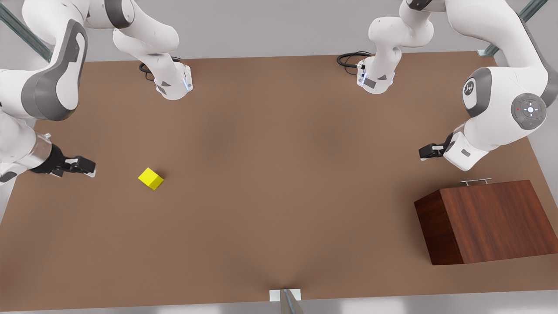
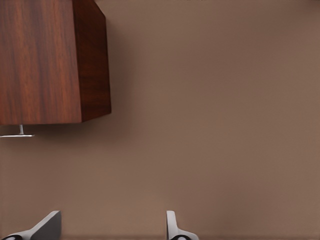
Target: Open the drawer with left arm, place the square in the middle with right arm, and place the square in the drawer with left arm
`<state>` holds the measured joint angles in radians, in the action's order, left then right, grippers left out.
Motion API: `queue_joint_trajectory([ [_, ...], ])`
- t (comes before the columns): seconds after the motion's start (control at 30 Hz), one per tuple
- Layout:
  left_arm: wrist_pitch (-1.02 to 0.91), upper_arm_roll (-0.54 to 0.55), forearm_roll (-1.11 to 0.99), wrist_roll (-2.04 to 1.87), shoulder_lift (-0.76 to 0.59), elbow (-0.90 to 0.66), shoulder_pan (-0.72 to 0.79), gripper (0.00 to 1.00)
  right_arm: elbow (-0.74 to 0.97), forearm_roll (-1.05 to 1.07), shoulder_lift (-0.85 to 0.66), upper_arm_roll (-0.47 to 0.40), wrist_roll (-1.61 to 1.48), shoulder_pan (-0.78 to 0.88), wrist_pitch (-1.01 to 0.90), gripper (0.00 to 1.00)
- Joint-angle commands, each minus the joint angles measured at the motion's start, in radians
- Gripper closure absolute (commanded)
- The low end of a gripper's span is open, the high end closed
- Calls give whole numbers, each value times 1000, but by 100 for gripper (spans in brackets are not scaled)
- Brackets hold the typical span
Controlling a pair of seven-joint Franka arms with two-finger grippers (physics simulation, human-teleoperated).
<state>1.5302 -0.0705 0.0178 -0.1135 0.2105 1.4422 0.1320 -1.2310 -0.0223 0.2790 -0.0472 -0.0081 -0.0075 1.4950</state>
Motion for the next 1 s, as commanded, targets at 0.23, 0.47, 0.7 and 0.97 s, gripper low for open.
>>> queue_joint_trajectory([
  [0.23, 456, -66, 10, -745, -137, 348, 0, 0, -189, 15, -20, 52, -167, 49, -9, 0],
  [0.47, 783, -106, 19, -1181, -250, 664, 0, 0, -811, -2, -271, 86, -481, 110, 475, 0],
  [0.7, 947, -170, 19, -1216, -214, 781, 0, 0, -866, -4, -219, 79, -674, 69, 530, 0],
  [0.97, 1033, -232, 17, -1206, -148, 802, -12, 0, -838, -7, 8, 35, -900, -5, 616, 0],
])
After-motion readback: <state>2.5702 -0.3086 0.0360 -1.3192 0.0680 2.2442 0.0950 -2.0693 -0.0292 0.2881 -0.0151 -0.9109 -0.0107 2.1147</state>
